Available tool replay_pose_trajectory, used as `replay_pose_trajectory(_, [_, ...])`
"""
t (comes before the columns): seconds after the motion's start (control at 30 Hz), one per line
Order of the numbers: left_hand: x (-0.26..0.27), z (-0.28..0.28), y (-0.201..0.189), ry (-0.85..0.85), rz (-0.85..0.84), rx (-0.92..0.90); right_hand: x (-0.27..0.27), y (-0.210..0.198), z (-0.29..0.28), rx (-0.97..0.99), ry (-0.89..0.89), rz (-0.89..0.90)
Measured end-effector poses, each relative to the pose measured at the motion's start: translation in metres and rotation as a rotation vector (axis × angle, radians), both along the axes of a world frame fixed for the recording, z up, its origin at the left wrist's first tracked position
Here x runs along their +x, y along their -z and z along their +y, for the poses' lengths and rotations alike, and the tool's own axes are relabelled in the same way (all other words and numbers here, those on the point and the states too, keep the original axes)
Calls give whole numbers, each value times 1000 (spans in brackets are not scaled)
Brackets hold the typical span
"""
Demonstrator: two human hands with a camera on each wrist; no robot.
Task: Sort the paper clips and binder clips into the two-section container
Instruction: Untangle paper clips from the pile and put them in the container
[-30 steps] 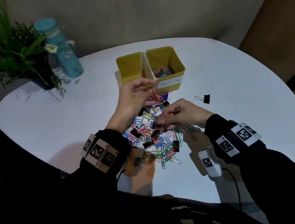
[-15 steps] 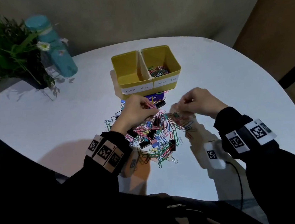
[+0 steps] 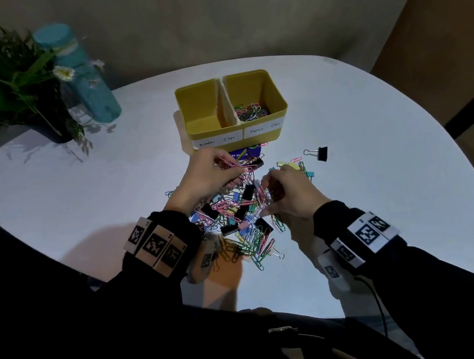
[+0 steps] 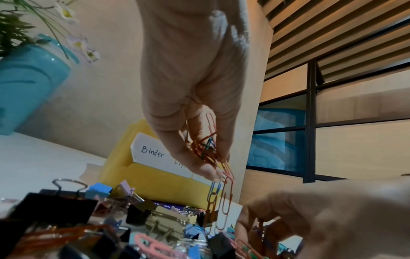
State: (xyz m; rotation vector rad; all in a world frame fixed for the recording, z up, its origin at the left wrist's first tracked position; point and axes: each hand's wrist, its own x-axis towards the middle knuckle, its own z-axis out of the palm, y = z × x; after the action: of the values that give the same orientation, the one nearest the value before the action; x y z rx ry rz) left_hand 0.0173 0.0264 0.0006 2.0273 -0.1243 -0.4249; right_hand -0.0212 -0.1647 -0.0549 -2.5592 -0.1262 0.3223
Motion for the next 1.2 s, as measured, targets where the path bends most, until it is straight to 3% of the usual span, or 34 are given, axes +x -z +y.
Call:
replay_pose_trajectory(0.33, [8,-1,-15,-14,-52,-98,-3,-1,-3,-97,-133,-191])
replay_pose_trajectory(0.47, [24,-15,-38,21,-106,-191,8,-8,-20,91,-4,24])
replay_pose_trajectory(0.57, [44,-29,-51,-13,-128,-267,13,-16,-33,370,170,237])
replay_pose_trajectory(0.63, [60,-41,-57,-54,-132,-295,16,-28,-43,540,248,278])
replay_pose_trajectory(0.77, [93,-64,-53,-105,-75,-276,26,-67,-60,754,310,221])
replay_pose_trajectory(0.93, [112,-75,-50,-25,-51,-47,54,-107,-65,902,386,60])
replay_pose_trajectory(1.07, [113,-70,-55,-74,-104,-44,84,-122,-52,898,413,-43])
replay_pose_trajectory(1.2, [95,-53,-66,-144,-233,-91,118,-114,-29,669,432,-161])
